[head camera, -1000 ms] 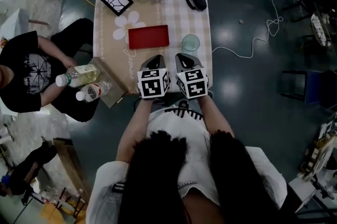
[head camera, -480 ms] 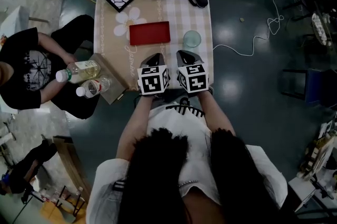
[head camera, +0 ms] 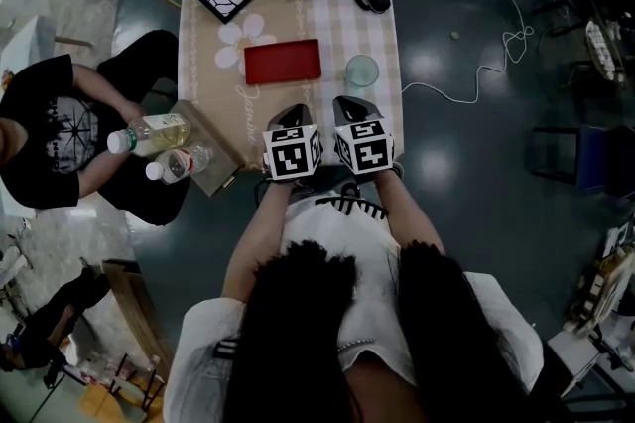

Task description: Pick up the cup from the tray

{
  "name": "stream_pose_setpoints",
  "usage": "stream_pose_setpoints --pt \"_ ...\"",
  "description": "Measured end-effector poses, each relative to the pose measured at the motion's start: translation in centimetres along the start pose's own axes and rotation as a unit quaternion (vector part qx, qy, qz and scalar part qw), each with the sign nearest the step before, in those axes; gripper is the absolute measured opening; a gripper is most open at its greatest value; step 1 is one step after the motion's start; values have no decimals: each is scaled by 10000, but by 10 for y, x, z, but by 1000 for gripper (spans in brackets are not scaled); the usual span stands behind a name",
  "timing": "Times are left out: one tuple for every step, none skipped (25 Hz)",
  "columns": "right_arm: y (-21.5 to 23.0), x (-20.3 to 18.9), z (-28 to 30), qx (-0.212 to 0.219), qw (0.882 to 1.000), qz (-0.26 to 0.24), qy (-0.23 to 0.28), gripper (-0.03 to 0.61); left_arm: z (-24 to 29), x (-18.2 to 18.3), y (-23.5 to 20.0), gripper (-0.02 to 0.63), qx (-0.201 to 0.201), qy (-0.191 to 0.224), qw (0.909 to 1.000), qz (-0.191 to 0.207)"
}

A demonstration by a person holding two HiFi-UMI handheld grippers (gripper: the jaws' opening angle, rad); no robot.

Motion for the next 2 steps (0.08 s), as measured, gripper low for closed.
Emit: stream_pose_setpoints --pt "1 0 -1 -14 10000 -7 -5 6 0 0 1 5 2 0 10000 -5" --pt "2 0 -1 -29 10000 -17 -10 6 0 -1 2 5 5 -1 10000 -9"
Point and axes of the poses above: the fingertips, and each gripper's own axes: z forward along the fingers, y to its right, x out of its top, the point moved 2 cm from there along -z, backward along the fingers, and after that the axes turned 11 degrees about y, right-handed, at the moved point
